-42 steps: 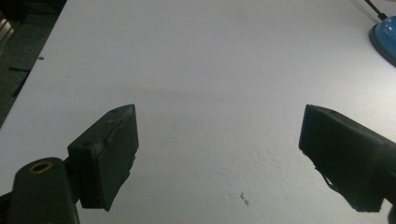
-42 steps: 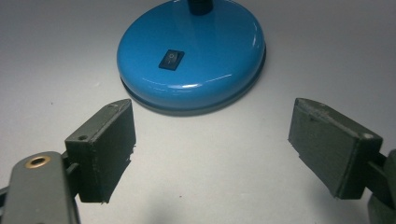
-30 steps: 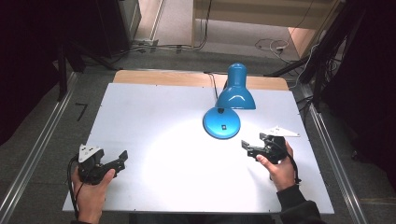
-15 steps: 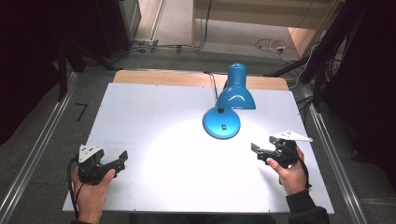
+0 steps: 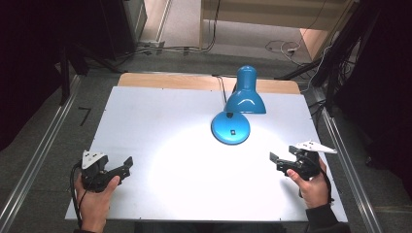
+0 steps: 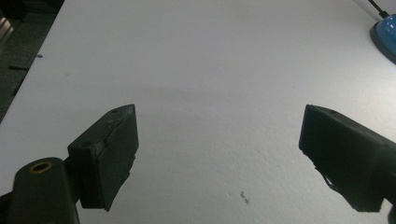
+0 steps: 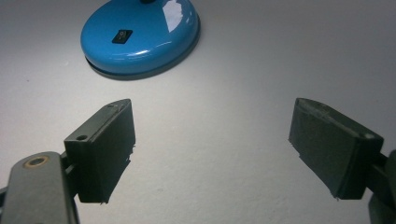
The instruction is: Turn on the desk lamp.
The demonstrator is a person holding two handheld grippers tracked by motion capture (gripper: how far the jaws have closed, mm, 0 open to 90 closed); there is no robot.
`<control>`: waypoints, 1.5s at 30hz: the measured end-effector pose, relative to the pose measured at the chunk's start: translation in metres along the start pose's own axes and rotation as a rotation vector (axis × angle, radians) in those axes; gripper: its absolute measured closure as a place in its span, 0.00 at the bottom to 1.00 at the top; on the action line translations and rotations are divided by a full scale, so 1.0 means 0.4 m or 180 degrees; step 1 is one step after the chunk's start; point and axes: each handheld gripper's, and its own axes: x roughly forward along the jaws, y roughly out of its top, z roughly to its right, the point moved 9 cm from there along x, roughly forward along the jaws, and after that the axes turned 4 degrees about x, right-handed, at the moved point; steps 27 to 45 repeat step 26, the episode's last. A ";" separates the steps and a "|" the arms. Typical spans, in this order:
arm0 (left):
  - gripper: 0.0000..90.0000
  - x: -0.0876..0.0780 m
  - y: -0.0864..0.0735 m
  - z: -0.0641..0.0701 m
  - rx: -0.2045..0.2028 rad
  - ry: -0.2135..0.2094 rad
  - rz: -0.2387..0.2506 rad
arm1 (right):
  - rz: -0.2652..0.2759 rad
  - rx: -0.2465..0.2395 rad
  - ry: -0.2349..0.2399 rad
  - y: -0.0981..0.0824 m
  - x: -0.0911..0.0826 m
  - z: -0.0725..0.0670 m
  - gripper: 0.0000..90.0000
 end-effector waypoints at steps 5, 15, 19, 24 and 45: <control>0.14 -0.001 -0.001 0.000 -0.0001 0.0003 0.0006 | -0.0035 0.0028 -0.0062 -0.015 -0.015 0.018 0.15; 0.14 0.000 -0.002 -0.002 0.0008 0.0011 -0.0009 | 0.0023 0.0156 -0.0247 -0.042 -0.067 0.086 0.15; 0.14 0.000 -0.002 -0.002 0.0010 0.0018 0.0001 | 0.0027 0.0178 -0.0329 -0.052 -0.078 0.110 0.15; 0.14 0.001 -0.003 -0.004 0.0018 0.0037 -0.0015 | -0.0004 0.0235 -0.0434 -0.072 -0.087 0.148 0.15; 0.14 0.007 -0.008 -0.006 0.0026 0.0054 -0.0051 | -0.0039 0.0294 -0.0451 -0.081 -0.081 0.161 0.15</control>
